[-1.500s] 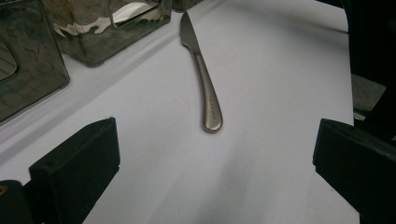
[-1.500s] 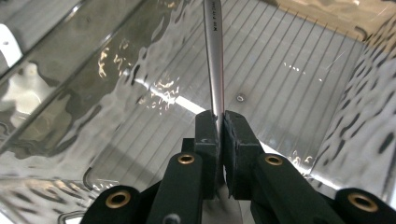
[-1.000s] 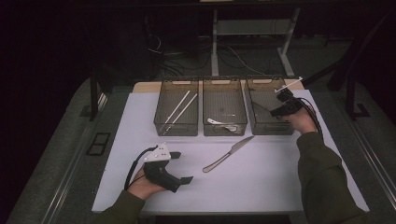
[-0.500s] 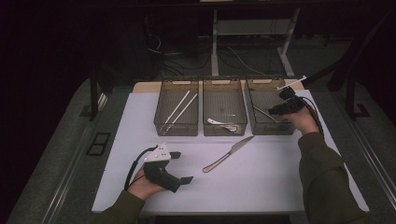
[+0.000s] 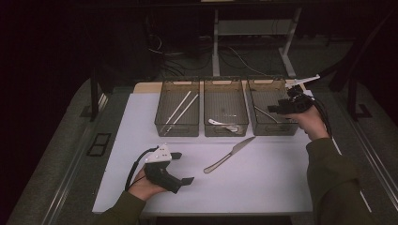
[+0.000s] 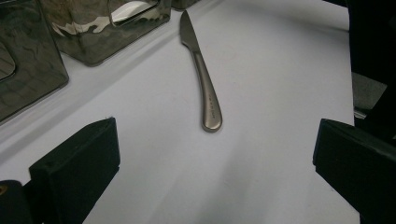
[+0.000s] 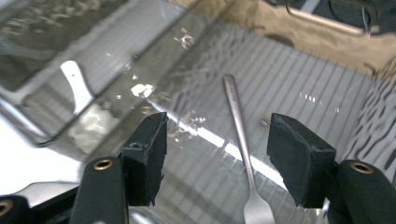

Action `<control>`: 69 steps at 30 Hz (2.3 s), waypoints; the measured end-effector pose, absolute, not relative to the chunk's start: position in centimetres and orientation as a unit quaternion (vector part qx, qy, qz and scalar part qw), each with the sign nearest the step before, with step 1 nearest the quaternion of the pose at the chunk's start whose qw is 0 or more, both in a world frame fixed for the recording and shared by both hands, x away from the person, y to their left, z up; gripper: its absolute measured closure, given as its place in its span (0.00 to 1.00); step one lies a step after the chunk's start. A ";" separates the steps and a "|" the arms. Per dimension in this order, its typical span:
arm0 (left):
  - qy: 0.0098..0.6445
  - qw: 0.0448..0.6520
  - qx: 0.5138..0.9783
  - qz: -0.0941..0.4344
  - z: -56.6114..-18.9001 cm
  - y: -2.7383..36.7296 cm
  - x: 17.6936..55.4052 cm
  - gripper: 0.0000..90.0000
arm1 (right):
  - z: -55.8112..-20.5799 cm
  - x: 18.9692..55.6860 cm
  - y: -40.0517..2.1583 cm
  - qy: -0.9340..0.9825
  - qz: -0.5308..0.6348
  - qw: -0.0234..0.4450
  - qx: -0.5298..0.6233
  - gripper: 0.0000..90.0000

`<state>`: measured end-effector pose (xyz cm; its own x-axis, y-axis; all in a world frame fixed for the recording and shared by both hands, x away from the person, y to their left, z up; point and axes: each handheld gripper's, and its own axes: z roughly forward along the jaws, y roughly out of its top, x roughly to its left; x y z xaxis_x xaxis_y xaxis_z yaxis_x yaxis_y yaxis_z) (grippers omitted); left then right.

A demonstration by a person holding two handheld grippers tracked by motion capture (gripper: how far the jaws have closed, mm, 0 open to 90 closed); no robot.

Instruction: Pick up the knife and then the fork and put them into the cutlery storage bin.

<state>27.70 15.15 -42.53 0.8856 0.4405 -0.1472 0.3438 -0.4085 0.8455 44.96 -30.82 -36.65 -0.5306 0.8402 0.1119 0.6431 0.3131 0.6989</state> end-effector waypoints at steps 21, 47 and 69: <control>0.236 0.490 0.838 0.050 -42.5 15.2 27.6 0.00 | -35.9 37.7 -28.3 0.822 0.411 0.115 0.377 0.66; 0.234 0.489 0.839 0.049 -42.5 15.1 27.5 0.00 | -42.6 38.8 -22.9 0.844 0.331 0.136 0.400 1.00; 0.232 0.490 0.839 0.048 -42.5 15.2 27.5 0.00 | -44.5 40.2 -21.7 0.839 0.303 0.145 0.427 1.00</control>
<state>27.52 15.20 -42.49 0.8878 0.4361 -0.1469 0.3425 -0.4129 0.8439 40.23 -21.69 -44.46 -0.5926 0.8053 0.0154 0.6298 0.4514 0.6321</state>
